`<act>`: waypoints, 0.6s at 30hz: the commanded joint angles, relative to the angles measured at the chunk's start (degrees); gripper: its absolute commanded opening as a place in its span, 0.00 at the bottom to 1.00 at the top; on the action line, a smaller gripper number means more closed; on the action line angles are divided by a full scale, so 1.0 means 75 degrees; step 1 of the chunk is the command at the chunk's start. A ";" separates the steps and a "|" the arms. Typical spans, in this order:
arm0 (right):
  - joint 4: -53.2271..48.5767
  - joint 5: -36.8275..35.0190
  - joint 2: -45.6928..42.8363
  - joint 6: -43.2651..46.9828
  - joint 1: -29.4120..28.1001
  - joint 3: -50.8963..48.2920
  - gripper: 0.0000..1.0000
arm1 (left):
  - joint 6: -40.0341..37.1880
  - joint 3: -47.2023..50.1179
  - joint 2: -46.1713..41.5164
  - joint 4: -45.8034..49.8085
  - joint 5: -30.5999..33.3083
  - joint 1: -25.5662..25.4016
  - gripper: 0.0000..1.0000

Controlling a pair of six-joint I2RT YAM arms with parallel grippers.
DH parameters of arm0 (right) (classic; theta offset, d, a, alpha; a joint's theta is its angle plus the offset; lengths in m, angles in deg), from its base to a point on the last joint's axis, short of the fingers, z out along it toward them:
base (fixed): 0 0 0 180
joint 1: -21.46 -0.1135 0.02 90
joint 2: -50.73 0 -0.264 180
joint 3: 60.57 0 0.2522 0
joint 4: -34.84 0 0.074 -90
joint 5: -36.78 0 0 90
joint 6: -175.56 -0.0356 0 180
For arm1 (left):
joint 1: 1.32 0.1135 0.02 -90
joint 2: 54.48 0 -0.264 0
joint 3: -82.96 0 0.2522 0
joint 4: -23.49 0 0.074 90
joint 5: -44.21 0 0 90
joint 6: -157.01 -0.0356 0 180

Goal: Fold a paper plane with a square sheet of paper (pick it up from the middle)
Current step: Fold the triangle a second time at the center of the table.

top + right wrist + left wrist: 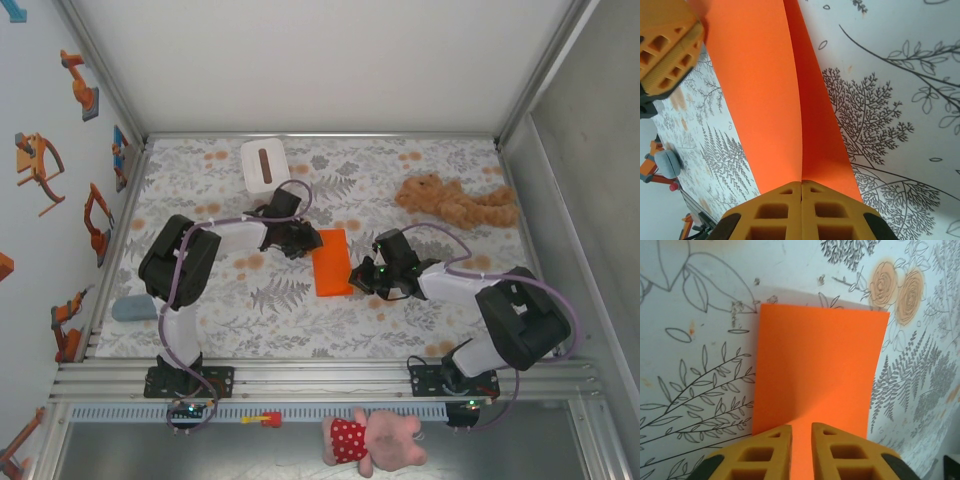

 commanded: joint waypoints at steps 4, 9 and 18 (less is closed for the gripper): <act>-0.0179 -0.0039 -0.0136 0.0071 -0.0063 0.0187 0.00 | -0.0219 -0.0378 0.0338 0.0358 -0.0036 0.0094 0.10; 0.0131 0.0232 0.0084 0.0163 -0.0063 0.0398 0.00 | -0.0213 -0.0349 0.0554 0.0570 -0.0047 0.0090 0.07; 0.1237 0.0765 0.1219 0.0196 -0.0092 0.0991 0.00 | -0.0199 -0.0284 0.0628 0.0569 -0.0142 0.0085 0.05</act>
